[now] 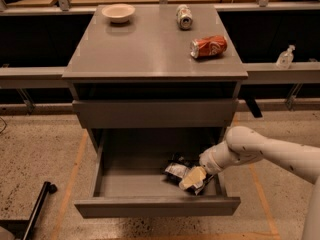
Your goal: Pick blue chip bag from middle drawer and place on counter
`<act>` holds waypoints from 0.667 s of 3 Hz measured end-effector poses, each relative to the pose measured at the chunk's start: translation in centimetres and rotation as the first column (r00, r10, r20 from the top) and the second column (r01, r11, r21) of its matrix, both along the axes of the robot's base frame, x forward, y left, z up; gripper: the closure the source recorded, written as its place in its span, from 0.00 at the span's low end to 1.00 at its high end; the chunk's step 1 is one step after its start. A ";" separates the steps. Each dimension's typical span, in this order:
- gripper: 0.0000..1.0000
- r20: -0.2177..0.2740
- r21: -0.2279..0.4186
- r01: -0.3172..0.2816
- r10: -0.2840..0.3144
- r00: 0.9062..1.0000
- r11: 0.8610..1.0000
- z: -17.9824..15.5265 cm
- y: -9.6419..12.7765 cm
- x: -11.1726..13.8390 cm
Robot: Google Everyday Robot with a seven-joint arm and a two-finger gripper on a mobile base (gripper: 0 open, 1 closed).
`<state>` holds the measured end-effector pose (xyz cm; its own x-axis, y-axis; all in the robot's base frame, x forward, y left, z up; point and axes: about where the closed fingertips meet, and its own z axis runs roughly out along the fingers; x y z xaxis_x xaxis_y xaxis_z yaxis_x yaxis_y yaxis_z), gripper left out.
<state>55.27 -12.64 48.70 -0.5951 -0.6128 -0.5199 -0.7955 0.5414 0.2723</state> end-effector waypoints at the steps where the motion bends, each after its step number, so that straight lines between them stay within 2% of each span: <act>1: 0.00 -0.003 -0.002 0.009 -0.009 1.000 1.000 -0.5 0.0 -0.2; 2: 0.00 0.012 0.015 0.036 -0.036 0.999 0.999 -0.9 0.1 -0.4</act>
Offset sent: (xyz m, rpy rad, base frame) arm -0.0007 -0.0027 -0.0107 0.0329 -0.0495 -0.0873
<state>54.88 -12.57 47.84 -0.6104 -0.5836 -0.5356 -0.7788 0.5658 0.2710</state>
